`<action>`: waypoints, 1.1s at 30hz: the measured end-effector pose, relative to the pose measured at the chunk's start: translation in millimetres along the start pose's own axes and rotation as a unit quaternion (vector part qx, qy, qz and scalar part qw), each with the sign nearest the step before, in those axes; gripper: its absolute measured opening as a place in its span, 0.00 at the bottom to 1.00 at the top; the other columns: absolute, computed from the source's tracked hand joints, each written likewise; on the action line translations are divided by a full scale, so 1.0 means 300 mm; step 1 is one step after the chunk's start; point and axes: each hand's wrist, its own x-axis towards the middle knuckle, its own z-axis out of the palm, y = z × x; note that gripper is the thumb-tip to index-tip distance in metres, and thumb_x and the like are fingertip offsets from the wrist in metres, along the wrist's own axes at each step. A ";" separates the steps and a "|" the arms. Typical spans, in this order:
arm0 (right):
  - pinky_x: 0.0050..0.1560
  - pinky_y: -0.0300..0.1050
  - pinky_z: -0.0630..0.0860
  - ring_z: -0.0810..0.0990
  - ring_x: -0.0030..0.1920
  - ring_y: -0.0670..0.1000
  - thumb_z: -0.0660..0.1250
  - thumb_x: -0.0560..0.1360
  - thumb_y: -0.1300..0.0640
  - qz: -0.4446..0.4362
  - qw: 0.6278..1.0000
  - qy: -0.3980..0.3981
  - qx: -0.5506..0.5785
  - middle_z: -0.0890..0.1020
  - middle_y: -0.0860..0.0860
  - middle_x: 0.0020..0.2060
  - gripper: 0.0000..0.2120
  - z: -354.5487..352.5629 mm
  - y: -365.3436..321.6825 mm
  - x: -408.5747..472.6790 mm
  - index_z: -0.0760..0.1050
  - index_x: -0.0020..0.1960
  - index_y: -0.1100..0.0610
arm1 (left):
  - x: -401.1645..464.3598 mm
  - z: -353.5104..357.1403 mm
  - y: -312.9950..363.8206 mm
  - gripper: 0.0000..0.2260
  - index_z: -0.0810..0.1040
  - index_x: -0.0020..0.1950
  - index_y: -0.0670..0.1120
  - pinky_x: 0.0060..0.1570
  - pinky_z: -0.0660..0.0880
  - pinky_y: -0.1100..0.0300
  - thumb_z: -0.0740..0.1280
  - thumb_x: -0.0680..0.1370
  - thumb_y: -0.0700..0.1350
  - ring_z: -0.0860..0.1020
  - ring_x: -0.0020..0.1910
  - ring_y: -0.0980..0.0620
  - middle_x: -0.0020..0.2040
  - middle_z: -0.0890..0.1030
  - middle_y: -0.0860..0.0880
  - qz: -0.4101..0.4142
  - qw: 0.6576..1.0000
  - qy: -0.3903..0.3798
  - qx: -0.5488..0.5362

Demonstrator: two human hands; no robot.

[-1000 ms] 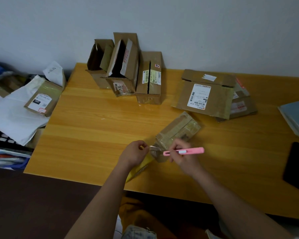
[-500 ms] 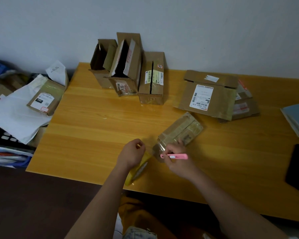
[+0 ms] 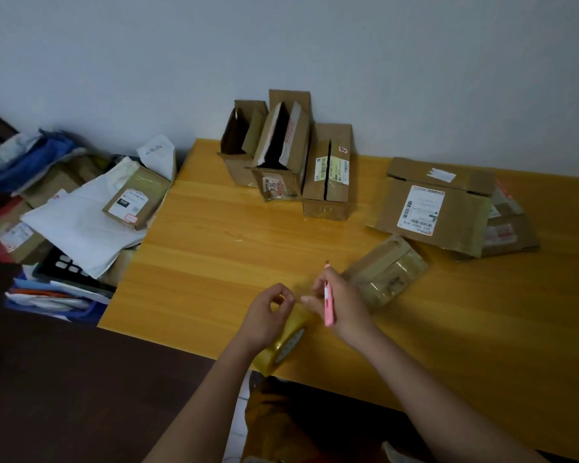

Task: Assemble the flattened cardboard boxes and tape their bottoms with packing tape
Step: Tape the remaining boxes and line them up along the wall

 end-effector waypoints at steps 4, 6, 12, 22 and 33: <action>0.32 0.29 0.67 0.74 0.33 0.37 0.75 0.71 0.59 0.038 0.997 -0.022 0.069 0.76 0.48 0.37 0.14 0.050 -0.070 0.012 0.69 0.46 0.58 | -0.006 -0.094 0.011 0.08 0.76 0.41 0.49 0.46 0.68 0.62 0.65 0.81 0.44 0.73 0.44 0.57 0.42 0.76 0.51 0.008 1.000 0.005 -0.016; 0.30 0.27 0.66 0.71 0.30 0.39 0.72 0.73 0.67 0.037 0.996 -0.010 0.081 0.73 0.53 0.37 0.13 0.078 -0.107 0.029 0.67 0.44 0.59 | -0.010 -0.143 0.007 0.04 0.79 0.46 0.53 0.48 0.68 0.65 0.67 0.79 0.46 0.74 0.50 0.57 0.48 0.76 0.53 0.001 1.000 0.006 -0.006; 0.30 0.28 0.67 0.71 0.30 0.39 0.68 0.71 0.73 0.060 0.988 0.081 0.113 0.70 0.52 0.34 0.18 0.157 -0.163 0.124 0.63 0.40 0.55 | 0.013 -0.316 -0.052 0.48 0.54 0.76 0.63 0.49 0.74 0.62 0.80 0.64 0.51 0.76 0.57 0.50 0.60 0.72 0.52 -0.035 0.995 -0.074 -0.057; 0.40 0.47 0.72 0.73 0.38 0.51 0.73 0.70 0.68 0.143 0.955 0.149 0.213 0.72 0.52 0.35 0.19 0.298 -0.178 0.252 0.64 0.39 0.53 | 0.142 -0.490 -0.244 0.22 0.69 0.54 0.50 0.50 0.72 0.54 0.76 0.67 0.39 0.75 0.53 0.53 0.50 0.76 0.55 0.083 0.993 -0.063 0.049; 0.31 0.29 0.69 0.72 0.29 0.39 0.74 0.69 0.69 0.169 0.951 0.188 0.177 0.72 0.51 0.32 0.21 0.428 -0.218 0.411 0.63 0.37 0.55 | 0.293 -0.717 -0.217 0.26 0.75 0.61 0.55 0.47 0.74 0.53 0.77 0.65 0.50 0.76 0.51 0.47 0.53 0.77 0.50 0.100 0.958 -0.085 0.255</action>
